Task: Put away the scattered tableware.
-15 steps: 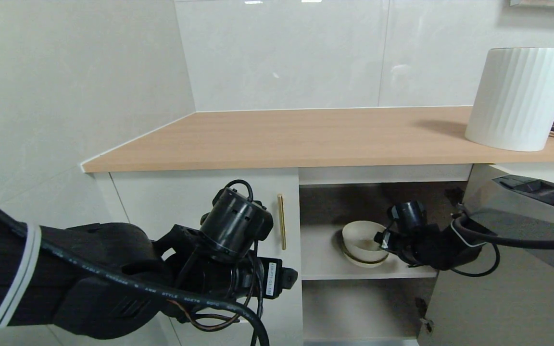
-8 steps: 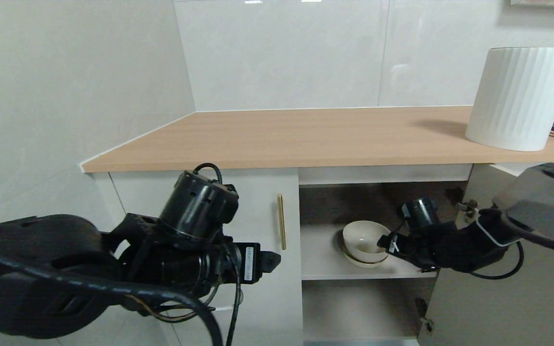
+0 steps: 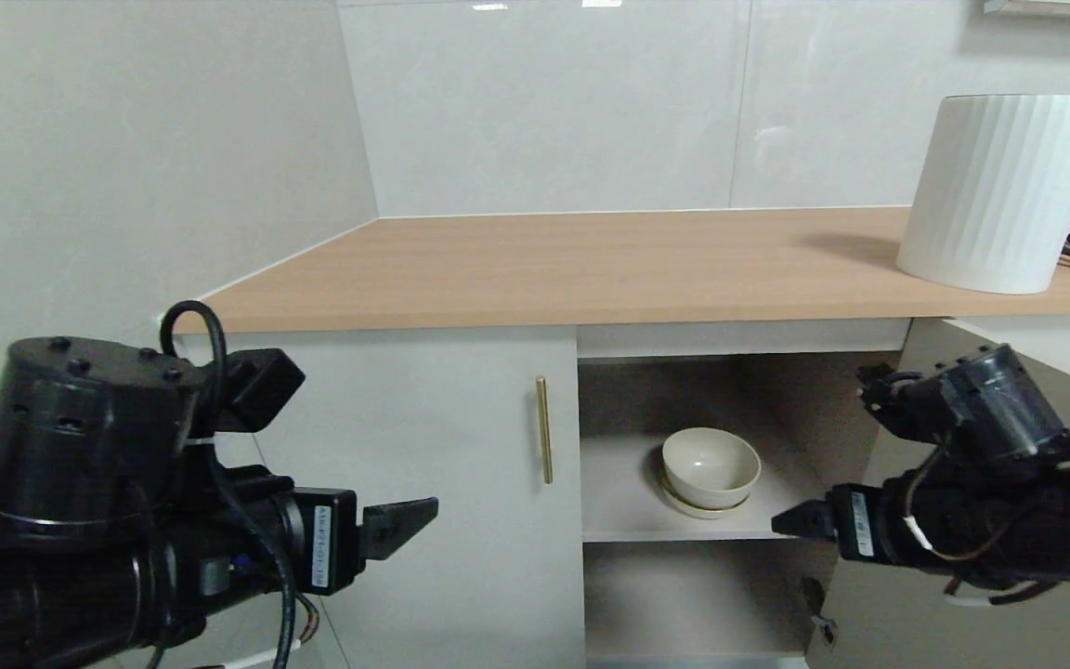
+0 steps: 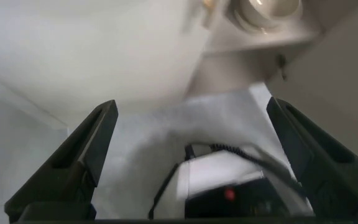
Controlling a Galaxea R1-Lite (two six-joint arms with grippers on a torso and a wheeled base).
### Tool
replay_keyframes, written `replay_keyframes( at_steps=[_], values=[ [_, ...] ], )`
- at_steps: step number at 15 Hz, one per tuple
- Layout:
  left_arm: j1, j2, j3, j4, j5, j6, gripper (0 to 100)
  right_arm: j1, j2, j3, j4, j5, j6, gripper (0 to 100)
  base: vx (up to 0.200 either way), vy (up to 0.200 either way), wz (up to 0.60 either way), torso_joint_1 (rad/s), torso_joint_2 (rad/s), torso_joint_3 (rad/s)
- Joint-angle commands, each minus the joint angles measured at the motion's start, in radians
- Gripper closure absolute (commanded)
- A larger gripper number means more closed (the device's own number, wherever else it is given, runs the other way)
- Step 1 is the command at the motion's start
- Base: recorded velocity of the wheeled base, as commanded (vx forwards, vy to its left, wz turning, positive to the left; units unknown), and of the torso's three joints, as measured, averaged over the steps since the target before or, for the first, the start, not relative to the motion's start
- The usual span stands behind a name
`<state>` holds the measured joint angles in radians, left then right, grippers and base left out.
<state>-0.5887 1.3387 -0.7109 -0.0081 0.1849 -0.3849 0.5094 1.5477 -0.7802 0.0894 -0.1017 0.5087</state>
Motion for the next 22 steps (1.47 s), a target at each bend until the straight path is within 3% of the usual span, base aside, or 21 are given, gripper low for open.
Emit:
replay_keyframes(
  at_steps=[1, 3, 6, 22],
  values=[
    [0.049, -0.052, 0.064, -0.066, -0.002, 0.004, 0, 0.029, -0.176, 0.016, 0.064, 0.016, -0.004, 0, 0.0, 0.0, 0.0, 0.0, 0.0, 0.0],
    [0.05, -0.056, 0.088, -0.116, -0.004, 0.018, 0, 0.031, -0.176, 0.021, 0.066, 0.02, -0.006, 0, 0.0, 0.0, 0.0, 0.0, 0.0, 0.0],
    [0.05, -0.038, 0.085, -0.115, -0.004, 0.024, 0, 0.031, -0.169, 0.022, 0.076, 0.022, -0.01, 0, 0.0, 0.0, 0.0, 0.0, 0.0, 0.0],
    [0.038, -0.015, 0.093, -0.113, -0.004, 0.024, 0, 0.031, -0.143, 0.036, 0.076, 0.022, -0.03, 0, -0.2, 0.0, 0.0, 0.003, 0.01, 0.0]
  ],
)
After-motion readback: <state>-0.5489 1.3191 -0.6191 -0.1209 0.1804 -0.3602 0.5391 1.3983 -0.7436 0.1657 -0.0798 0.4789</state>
